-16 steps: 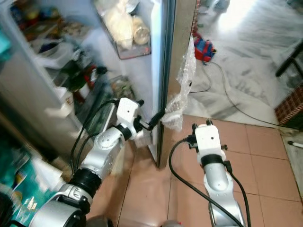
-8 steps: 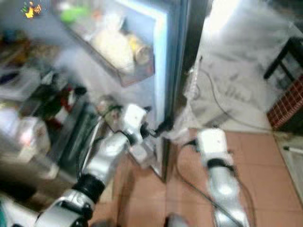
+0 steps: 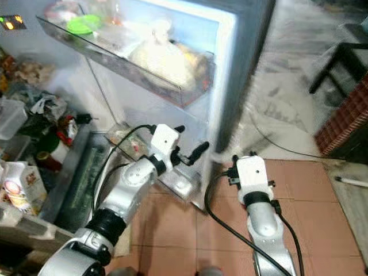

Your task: Restocking fridge

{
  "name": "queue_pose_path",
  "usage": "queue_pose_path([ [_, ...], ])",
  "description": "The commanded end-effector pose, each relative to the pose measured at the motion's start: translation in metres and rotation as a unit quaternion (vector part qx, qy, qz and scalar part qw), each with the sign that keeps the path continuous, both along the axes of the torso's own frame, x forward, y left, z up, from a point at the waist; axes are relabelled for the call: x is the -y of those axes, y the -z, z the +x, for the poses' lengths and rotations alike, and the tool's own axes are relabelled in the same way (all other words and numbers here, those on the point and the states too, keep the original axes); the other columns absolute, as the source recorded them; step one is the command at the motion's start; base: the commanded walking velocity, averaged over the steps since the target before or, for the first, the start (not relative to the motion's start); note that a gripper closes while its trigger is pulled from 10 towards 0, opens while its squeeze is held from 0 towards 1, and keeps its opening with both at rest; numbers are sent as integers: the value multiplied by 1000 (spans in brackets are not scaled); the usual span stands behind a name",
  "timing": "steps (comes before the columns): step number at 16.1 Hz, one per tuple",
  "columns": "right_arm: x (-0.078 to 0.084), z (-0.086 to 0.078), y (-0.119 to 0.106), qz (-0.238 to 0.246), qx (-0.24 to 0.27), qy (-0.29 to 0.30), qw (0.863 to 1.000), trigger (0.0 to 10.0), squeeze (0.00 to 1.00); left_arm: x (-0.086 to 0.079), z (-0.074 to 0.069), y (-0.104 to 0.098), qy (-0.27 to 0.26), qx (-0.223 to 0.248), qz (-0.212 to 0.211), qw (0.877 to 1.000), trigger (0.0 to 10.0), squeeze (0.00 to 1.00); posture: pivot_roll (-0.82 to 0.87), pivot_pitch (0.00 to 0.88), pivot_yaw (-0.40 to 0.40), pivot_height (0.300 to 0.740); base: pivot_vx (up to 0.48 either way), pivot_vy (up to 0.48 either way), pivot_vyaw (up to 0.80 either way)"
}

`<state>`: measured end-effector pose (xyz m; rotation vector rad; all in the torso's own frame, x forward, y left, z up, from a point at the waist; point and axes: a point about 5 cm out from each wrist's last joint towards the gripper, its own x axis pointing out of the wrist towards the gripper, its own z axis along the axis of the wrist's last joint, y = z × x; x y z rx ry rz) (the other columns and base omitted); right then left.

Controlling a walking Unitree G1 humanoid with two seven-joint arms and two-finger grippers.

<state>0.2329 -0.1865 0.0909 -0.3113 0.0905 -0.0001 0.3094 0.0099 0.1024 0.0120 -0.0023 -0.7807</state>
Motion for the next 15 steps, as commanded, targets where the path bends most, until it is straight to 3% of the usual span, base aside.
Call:
queue_pose_path([
  [1, -7, 2, -9, 11, 18, -29, 999, 10000, 0, -1, 2, -1, -3, 3, 9, 1000, 10000, 0, -114, 48, 34, 740, 349, 0, 0],
  [2, -15, 2, -9, 21, 12, -68, 997, 10000, 0, -1, 3, 0, -6, 2, 11, 1000, 10000, 0, -116, 47, 32, 740, 349, 0, 0],
  [8, -31, 2, -12, 20, 16, -136, 990, 10000, 0, -2, 4, 1, -16, 4, 17, 1000, 10000, 0, -116, 44, 26, 740, 334, 0, 0],
  [11, -30, 2, -12, 20, 15, -142, 990, 10000, 0, -2, 5, 1, -25, 7, 21, 999, 10000, 0, -120, 43, 24, 740, 267, 0, 0],
  [15, -32, 7, -17, 26, 27, -156, 987, 10000, 0, -5, 4, 3, -38, 5, 19, 999, 10000, 0, -121, 43, 22, 740, 0, 0, 0],
])
